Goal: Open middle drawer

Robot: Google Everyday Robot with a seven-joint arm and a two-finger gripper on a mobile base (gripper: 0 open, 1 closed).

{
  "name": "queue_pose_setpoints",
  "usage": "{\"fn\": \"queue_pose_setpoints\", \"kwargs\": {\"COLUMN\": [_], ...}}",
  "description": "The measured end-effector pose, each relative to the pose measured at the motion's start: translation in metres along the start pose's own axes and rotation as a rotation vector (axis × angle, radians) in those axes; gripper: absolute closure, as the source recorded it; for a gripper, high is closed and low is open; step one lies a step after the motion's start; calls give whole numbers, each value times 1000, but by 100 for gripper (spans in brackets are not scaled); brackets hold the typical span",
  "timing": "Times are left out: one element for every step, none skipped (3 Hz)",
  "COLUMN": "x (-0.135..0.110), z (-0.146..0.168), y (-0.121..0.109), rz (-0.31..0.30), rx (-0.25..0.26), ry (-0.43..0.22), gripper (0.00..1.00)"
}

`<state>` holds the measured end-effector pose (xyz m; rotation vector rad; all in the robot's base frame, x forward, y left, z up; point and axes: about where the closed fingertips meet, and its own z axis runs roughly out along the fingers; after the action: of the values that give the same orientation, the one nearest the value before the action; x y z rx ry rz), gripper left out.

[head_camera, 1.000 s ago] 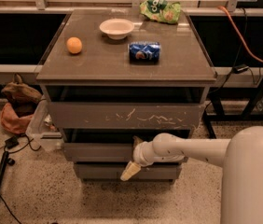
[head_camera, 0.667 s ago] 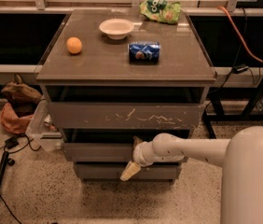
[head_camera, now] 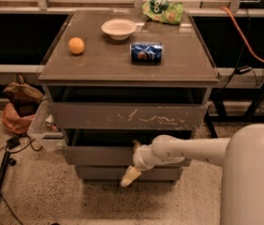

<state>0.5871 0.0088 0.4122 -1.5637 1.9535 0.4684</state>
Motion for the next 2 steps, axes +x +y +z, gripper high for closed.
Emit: {"fn": "queue_pose_setpoints", "kwargs": {"x": [-2,-2], "z": [-24,-24], "y": [39,39], "rz": [83,83], "rx": [-37,-37], "ry": [12,12], "gripper": [0,0]}}
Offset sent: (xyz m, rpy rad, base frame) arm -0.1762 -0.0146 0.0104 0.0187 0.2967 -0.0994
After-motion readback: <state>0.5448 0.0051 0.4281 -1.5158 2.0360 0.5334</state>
